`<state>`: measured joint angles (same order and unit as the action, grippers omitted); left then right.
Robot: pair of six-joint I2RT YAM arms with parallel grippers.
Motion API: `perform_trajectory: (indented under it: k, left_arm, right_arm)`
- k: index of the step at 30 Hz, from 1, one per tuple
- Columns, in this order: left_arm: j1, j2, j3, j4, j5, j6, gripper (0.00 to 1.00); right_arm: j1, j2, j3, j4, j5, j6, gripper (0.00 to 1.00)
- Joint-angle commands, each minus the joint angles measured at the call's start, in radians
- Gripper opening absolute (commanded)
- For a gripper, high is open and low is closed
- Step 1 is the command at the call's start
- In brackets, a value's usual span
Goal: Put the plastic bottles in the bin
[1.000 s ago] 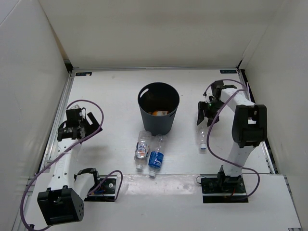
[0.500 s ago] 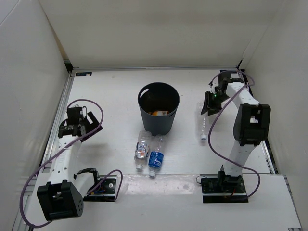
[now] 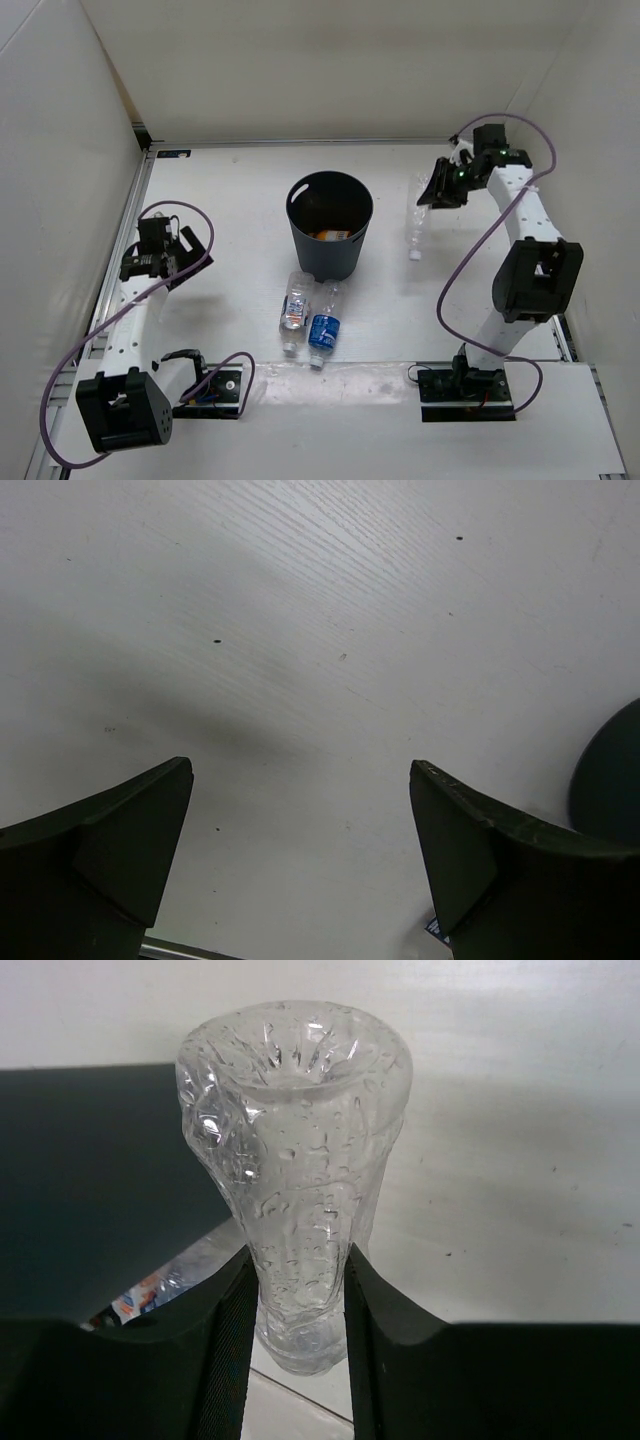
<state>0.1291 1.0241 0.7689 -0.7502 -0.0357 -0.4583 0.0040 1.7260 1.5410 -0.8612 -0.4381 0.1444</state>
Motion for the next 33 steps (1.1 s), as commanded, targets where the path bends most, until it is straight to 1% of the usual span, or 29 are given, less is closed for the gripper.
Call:
perform_trajectory:
  k: [1,2,3,5,6,7,8,10,13,14,15,17,18,20,21,23,27,33]
  left_arm:
    - [0.001,-0.038,0.017,0.002,0.016,0.015,1.00]
    - [0.003,-0.044,0.013,0.006,0.017,0.014,1.00]
    - [0.001,-0.045,0.010,0.009,0.016,0.013,1.00]
    - [0.001,-0.047,0.009,0.012,0.022,0.010,1.00]
    - [0.001,-0.045,0.009,0.012,0.022,0.010,1.00]
    - [0.001,-0.045,0.015,0.011,0.025,0.012,1.00]
    - [0.001,-0.048,0.017,0.009,0.028,0.009,1.00]
    - [0.001,-0.047,0.024,0.006,0.030,0.017,1.00]
    - [0.001,-0.047,0.032,0.005,0.030,0.027,1.00]
    - [0.001,-0.045,0.032,0.003,0.030,0.027,1.00]
    - [0.001,-0.053,0.035,0.002,0.030,0.027,1.00]
    - [0.004,-0.056,0.033,-0.003,0.030,0.026,1.00]
    - [-0.002,-0.062,0.030,-0.006,0.031,0.024,1.00]
    - [0.001,-0.065,0.030,-0.014,0.033,0.021,1.00]
    - [0.001,-0.073,0.027,-0.015,0.033,0.026,1.00]
    - [0.001,-0.090,0.023,-0.018,0.033,0.032,1.00]
    - [0.001,-0.101,0.013,-0.024,0.031,0.038,1.00]
    - [0.001,-0.108,0.007,-0.023,0.033,0.047,1.00]
  right_arm:
    - [-0.027,-0.048,0.187,0.063,-0.062,0.044,0.00]
    - [-0.024,-0.049,0.218,0.062,-0.060,0.047,0.00]
    - [-0.016,-0.049,0.305,0.076,-0.057,0.052,0.00]
    - [-0.006,-0.054,0.367,0.086,-0.027,0.073,0.00]
    - [0.025,-0.055,0.422,0.102,-0.011,0.108,0.00]
    - [0.031,-0.057,0.476,0.111,0.028,0.118,0.00]
    - [0.063,-0.063,0.525,0.119,0.051,0.127,0.00]
    - [0.088,-0.078,0.559,0.203,0.032,0.119,0.00]
    - [0.178,-0.144,0.530,0.330,-0.008,0.115,0.00]
    - [0.200,-0.175,0.472,0.387,-0.013,0.103,0.00]
    - [0.264,-0.195,0.455,0.421,-0.023,0.083,0.00]
    - [0.304,-0.235,0.363,0.483,-0.033,0.046,0.00]
    - [0.357,-0.256,0.310,0.501,-0.040,0.041,0.00]
    - [0.395,-0.290,0.236,0.560,-0.036,-0.003,0.00]
    - [0.453,-0.304,0.196,0.568,-0.024,-0.020,0.00]
    - [0.506,-0.322,0.144,0.582,-0.010,-0.087,0.00]
    - [0.553,-0.329,0.087,0.593,0.024,-0.106,0.00]
    - [0.554,-0.312,0.054,0.550,0.029,-0.101,0.00]
